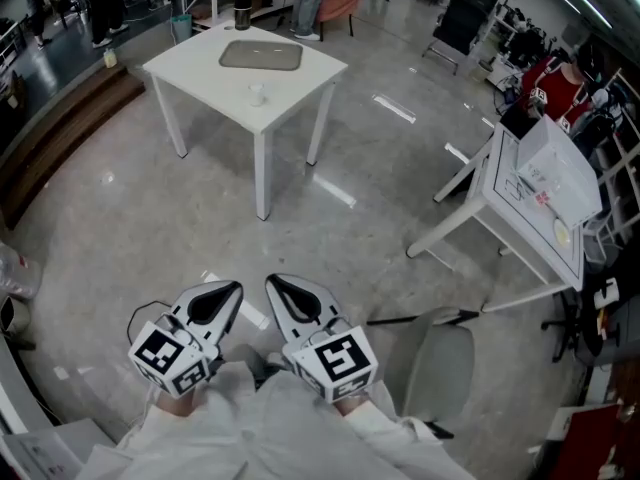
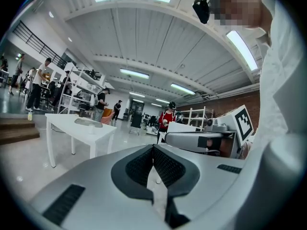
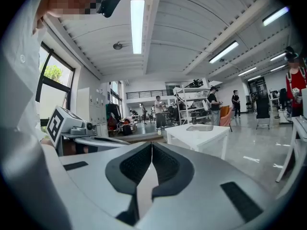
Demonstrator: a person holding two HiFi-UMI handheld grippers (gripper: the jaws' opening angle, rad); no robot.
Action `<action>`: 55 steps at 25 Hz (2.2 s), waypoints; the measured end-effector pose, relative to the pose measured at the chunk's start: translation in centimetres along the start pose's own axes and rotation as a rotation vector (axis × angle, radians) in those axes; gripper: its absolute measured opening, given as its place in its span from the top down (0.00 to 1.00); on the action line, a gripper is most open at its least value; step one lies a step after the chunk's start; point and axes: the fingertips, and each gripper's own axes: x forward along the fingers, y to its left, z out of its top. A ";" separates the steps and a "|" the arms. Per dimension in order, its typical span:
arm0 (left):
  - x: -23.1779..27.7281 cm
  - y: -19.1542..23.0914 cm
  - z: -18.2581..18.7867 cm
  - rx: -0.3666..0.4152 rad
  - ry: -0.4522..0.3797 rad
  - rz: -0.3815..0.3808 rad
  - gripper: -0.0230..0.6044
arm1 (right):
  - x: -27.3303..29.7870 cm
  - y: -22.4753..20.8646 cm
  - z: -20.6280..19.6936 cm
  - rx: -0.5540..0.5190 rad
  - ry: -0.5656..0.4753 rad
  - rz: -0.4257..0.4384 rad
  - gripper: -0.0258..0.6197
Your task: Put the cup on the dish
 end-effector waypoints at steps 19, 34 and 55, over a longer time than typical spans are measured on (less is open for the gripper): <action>7.8 8.4 1.9 -0.037 0.003 -0.038 0.95 | 8.3 -7.0 -0.8 0.052 0.069 0.000 0.94; 15.3 22.7 8.7 0.018 0.006 -0.161 0.95 | 23.9 -15.6 3.9 0.067 0.028 -0.098 0.94; 24.7 34.5 10.7 -0.013 0.048 -0.137 0.95 | 36.5 -25.6 4.3 0.094 0.077 -0.068 0.94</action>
